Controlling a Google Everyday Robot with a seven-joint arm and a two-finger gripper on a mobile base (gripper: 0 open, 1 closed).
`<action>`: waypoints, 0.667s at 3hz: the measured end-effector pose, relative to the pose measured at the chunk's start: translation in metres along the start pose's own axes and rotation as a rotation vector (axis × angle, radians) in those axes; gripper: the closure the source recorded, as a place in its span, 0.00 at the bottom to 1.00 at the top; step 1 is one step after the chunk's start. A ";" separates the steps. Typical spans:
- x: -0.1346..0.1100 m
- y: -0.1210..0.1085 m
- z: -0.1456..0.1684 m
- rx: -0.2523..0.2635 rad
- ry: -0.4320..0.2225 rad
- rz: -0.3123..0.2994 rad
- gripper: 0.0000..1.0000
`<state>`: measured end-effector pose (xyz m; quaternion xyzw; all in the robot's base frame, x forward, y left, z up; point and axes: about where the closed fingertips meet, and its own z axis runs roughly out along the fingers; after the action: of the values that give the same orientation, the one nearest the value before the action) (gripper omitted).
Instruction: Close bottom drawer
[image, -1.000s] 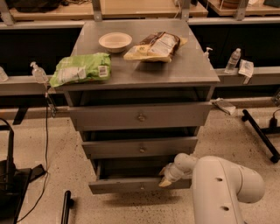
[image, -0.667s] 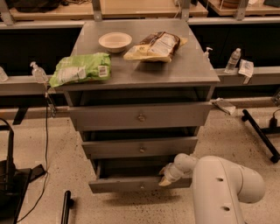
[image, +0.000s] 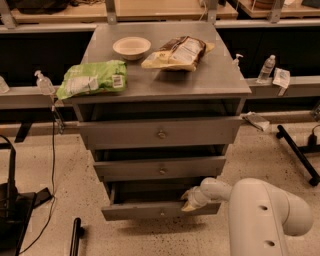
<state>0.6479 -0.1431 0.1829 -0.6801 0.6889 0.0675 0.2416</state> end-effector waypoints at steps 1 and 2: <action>-0.001 0.000 -0.002 0.005 -0.003 -0.003 0.27; -0.015 0.005 -0.024 0.056 -0.039 -0.035 0.04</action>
Offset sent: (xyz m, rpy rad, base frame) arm -0.0232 0.0042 0.0659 0.0706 -0.1658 0.0339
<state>0.6370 -0.1397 0.2088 -0.6836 0.6737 0.0571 0.2748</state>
